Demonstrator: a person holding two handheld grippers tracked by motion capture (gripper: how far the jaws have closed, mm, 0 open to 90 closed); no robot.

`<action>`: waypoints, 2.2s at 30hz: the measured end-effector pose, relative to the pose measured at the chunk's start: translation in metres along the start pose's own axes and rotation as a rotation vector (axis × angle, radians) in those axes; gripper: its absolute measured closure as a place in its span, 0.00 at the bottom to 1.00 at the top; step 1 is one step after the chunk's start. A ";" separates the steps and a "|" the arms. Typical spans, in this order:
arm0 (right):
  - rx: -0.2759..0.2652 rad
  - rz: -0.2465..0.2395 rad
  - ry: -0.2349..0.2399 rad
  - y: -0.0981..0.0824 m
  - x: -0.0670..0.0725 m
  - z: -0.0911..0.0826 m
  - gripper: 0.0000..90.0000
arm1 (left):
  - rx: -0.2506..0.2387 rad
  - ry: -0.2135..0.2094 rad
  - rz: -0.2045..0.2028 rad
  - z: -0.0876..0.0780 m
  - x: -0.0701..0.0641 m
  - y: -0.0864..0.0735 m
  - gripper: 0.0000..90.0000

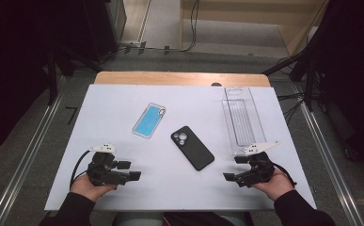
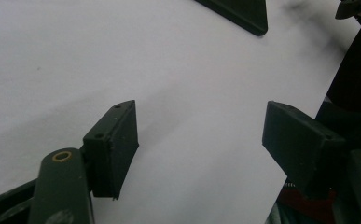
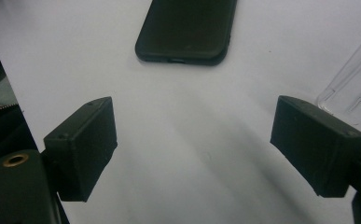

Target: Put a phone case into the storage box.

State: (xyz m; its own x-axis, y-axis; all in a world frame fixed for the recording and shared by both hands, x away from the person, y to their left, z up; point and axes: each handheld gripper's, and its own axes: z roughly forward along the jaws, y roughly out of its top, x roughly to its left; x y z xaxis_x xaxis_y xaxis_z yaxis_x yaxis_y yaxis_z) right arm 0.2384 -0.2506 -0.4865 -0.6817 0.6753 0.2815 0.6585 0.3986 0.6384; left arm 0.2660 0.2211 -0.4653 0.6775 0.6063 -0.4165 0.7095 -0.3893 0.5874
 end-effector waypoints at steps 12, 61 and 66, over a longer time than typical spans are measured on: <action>-0.016 0.014 0.007 -0.001 -0.002 -0.001 0.14 | -0.091 0.101 -0.003 -0.008 0.002 0.006 0.27; -0.061 0.032 0.016 -0.002 -0.002 -0.007 0.14 | -0.091 0.163 0.020 0.013 0.021 0.070 0.12; -0.064 0.039 0.015 -0.003 -0.002 -0.008 0.14 | -0.079 0.174 0.014 0.018 0.023 0.081 0.12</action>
State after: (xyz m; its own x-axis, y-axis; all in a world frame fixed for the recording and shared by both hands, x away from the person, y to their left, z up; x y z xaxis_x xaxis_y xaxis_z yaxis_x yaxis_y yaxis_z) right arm 0.2355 -0.2576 -0.4832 -0.6607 0.6802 0.3173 0.6633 0.3312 0.6711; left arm 0.3431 0.1908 -0.4399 0.6385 0.7146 -0.2858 0.6781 -0.3468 0.6480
